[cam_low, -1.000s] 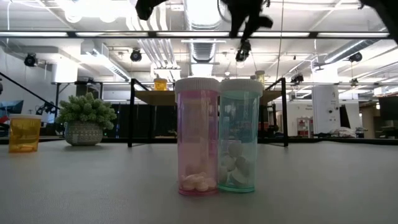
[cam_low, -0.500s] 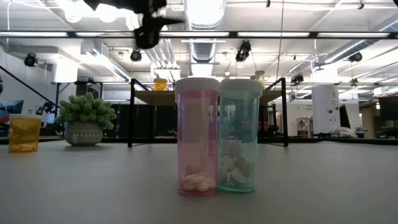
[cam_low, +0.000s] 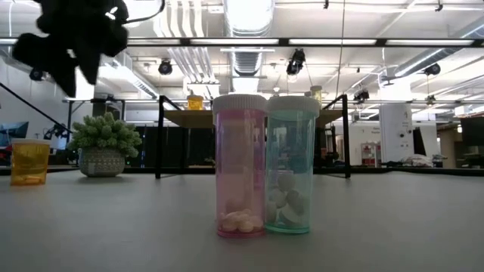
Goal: Pick and place medicine bottles onto shelf by color
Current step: Put the large orange pill bottle on the shelf
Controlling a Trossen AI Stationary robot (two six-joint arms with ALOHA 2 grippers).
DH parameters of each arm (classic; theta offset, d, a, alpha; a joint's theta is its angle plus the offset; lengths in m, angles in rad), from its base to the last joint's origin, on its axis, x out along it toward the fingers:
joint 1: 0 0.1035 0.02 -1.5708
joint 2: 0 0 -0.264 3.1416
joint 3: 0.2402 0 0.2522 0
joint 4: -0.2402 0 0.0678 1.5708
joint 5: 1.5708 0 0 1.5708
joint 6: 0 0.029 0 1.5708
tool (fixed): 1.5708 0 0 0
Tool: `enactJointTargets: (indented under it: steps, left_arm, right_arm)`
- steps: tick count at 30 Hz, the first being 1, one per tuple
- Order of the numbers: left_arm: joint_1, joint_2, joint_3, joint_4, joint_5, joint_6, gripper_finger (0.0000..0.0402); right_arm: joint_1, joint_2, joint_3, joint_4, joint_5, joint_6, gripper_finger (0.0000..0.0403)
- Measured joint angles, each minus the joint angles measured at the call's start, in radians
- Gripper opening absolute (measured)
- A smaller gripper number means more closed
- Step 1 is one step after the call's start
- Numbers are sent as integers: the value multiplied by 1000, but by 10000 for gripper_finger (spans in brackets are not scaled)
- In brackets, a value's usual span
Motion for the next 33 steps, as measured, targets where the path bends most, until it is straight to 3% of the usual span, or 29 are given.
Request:
enactJointTargets:
  steps: [9,17,33]
  left_arm:
    - [-1,17,-37,-341,-21,12,201]
    - [-1,0,-119,-236,-17,64,201]
    - [10,6,-196,-239,-70,82,201]
  right_arm:
    - [-3,0,0,0,0,34,199]
    - [-3,1,0,1,0,82,199]
    - [-3,2,0,1,0,104,199]
